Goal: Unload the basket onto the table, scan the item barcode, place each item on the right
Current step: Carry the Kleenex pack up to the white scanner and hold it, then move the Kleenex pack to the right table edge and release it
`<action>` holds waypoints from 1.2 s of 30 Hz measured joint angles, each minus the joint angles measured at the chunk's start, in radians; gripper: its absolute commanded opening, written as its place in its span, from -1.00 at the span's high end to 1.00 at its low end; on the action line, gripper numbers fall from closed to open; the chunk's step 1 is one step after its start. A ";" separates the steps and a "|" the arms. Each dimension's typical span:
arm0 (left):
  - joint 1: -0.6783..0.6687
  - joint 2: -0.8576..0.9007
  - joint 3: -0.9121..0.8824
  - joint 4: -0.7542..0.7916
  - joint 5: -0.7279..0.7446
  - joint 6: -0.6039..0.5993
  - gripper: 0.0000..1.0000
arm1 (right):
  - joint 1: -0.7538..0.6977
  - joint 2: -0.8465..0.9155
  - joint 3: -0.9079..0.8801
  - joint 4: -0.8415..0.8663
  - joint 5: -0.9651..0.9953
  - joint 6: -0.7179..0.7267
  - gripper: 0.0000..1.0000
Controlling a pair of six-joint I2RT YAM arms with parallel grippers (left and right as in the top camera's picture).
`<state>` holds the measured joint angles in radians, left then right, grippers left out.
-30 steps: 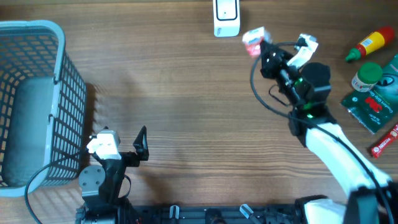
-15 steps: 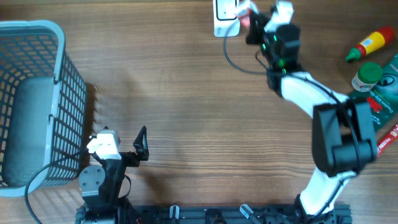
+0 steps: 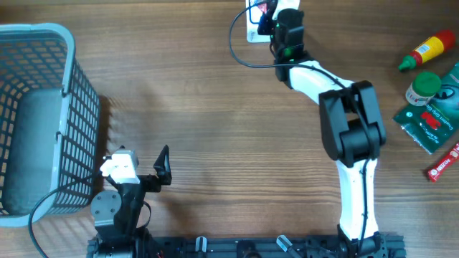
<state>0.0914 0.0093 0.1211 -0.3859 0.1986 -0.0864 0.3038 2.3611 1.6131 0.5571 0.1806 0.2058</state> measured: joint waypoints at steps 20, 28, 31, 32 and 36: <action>0.000 0.000 0.000 0.000 0.000 0.000 -1.00 | 0.003 -0.257 0.033 -0.524 0.527 -0.048 0.92; 0.000 0.000 0.000 0.000 0.000 0.000 -1.00 | -0.137 -0.573 0.066 -1.097 0.642 0.143 0.91; 0.000 0.000 0.000 0.000 0.000 0.000 -1.00 | -0.250 -0.557 0.045 -1.163 0.547 0.208 0.91; 0.000 0.000 0.000 0.000 0.000 0.000 -1.00 | -0.274 -0.544 0.033 -1.163 0.525 0.222 0.91; 0.000 0.000 0.000 0.000 0.000 0.000 -1.00 | -0.361 -0.437 -0.042 -1.155 0.468 0.344 0.91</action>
<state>0.0914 0.0093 0.1211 -0.3859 0.1986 -0.0864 -0.0574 1.9244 1.5707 -0.5983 0.6487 0.5499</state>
